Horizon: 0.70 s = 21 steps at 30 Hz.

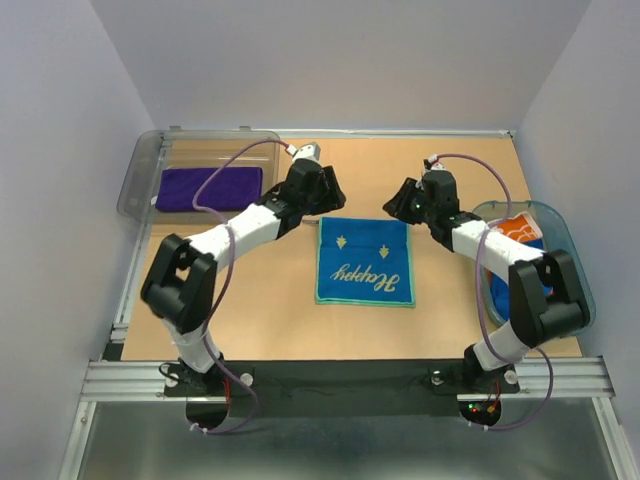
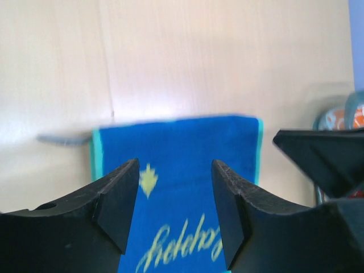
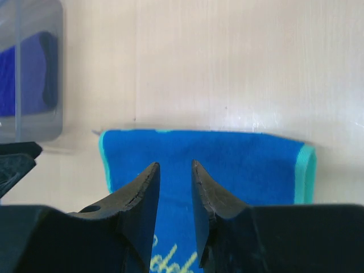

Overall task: Fold and stack the towels
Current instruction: Fold the towel

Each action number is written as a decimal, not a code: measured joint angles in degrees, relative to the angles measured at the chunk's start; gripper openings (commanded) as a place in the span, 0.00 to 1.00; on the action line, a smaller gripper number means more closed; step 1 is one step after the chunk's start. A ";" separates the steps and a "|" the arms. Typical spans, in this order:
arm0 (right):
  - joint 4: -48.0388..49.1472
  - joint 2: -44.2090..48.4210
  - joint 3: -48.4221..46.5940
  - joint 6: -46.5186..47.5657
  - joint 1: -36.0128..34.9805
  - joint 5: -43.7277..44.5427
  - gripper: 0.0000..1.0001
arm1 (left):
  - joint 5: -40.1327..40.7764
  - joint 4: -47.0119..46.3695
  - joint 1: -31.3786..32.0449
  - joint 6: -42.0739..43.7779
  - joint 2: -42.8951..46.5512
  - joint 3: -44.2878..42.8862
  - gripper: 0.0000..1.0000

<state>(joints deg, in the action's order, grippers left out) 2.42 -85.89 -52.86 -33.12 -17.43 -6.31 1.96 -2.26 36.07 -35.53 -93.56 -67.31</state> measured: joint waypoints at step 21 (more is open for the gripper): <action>43.98 -21.92 14.56 -15.65 2.38 8.85 0.34 | -2.16 -34.53 -0.22 -9.09 -20.00 11.37 0.50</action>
<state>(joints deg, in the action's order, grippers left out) 46.39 -107.81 -38.30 -48.77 -15.05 2.55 -0.21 -36.80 35.86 -44.62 -113.56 -55.94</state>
